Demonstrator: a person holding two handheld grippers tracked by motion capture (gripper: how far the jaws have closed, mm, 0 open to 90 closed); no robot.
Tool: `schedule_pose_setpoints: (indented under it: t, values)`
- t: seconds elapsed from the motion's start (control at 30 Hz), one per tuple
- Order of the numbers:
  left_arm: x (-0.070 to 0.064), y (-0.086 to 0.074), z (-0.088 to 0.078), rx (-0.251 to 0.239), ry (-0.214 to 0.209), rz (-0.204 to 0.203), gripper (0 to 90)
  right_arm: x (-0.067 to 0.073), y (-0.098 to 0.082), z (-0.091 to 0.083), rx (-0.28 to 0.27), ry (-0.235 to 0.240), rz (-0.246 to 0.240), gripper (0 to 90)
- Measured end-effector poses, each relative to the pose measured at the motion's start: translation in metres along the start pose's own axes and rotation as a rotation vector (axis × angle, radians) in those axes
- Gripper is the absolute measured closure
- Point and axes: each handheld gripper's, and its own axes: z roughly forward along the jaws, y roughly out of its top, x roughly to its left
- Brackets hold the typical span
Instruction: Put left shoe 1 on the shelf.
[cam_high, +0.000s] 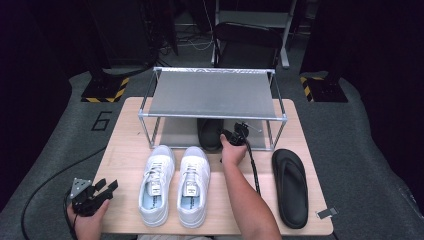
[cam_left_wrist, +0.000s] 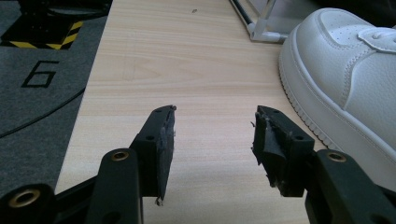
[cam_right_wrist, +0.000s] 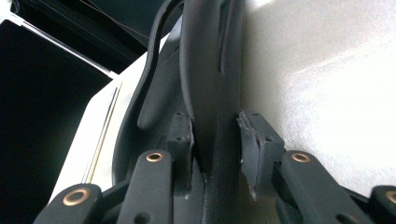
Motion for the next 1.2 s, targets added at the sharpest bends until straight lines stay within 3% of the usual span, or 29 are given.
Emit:
schedule_pose_setpoints:
  t: [0.1,0.13,0.17,0.23,0.43,0.47,0.53,0.67,0.7,0.73,0.8,0.87,0.9,0.93,0.97,1.03,1.1,1.2]
  values:
    - [0.0,-0.001,0.0,0.0,0.002,-0.004,48.0,0.0,0.001,0.003,-0.003,0.0,-0.011,66.3]
    - [0.0,-0.001,-0.001,0.004,0.001,-0.009,48.0,0.002,0.002,0.005,-0.02,0.004,0.023,66.3]
    - [0.001,-0.001,-0.001,0.006,0.002,-0.006,48.0,0.002,0.002,0.008,-0.004,-0.034,0.011,66.3]
    - [0.001,-0.002,-0.001,0.005,0.004,-0.007,48.0,0.001,0.002,0.008,-0.002,-0.038,0.013,66.3]
    - [0.002,-0.002,-0.002,0.006,0.003,-0.006,48.0,-0.002,-0.001,0.011,0.006,-0.027,0.005,65.7]
    - [0.002,-0.003,-0.002,0.008,0.005,-0.009,48.0,-0.003,-0.001,0.012,0.0,-0.008,0.008,65.3]
    - [0.002,-0.003,-0.003,0.005,0.005,-0.012,48.0,-0.004,-0.001,0.012,0.008,-0.012,0.007,64.8]
    - [0.002,-0.003,-0.004,0.007,0.003,-0.01,48.0,-0.001,-0.001,0.01,0.054,-0.038,0.049,63.0]
    - [0.002,-0.003,-0.004,0.004,0.004,-0.01,47.9,-0.004,-0.001,0.01,0.016,-0.06,-0.002,61.7]
    - [0.002,-0.003,-0.004,0.006,0.003,-0.01,47.9,-0.004,-0.001,0.01,0.016,-0.06,-0.002,61.7]
    - [0.002,-0.003,-0.004,0.007,0.004,-0.009,47.9,-0.004,-0.001,0.005,-0.001,-0.025,-0.008,61.4]
    - [0.001,-0.003,-0.003,0.007,0.002,-0.012,47.9,-0.005,-0.003,-0.001,0.0,-0.025,-0.007,61.7]
    - [0.001,-0.003,-0.002,-0.008,0.003,-0.01,47.9,-0.005,-0.004,-0.004,0.006,-0.066,-0.005,62.2]
    - [0.001,-0.002,-0.003,0.0,0.0,-0.004,47.9,-0.006,-0.006,-0.008,0.007,-0.077,-0.022,62.8]
    - [0.0,-0.002,-0.002,-0.015,0.0,-0.006,47.8,-0.007,-0.009,-0.018,0.006,-0.023,-0.03,63.7]
    - [-0.001,-0.001,-0.002,-0.006,-0.003,-0.01,47.8,-0.006,-0.011,-0.023,0.005,-0.017,-0.031,63.9]
    - [-0.003,-0.001,-0.001,-0.011,-0.001,0.004,47.8,-0.006,-0.014,-0.033,0.002,-0.012,-0.078,64.1]
    - [-0.005,0.0,-0.002,0.005,-0.008,0.017,47.8,-0.005,-0.017,-0.048,0.024,-0.021,-0.092,64.9]
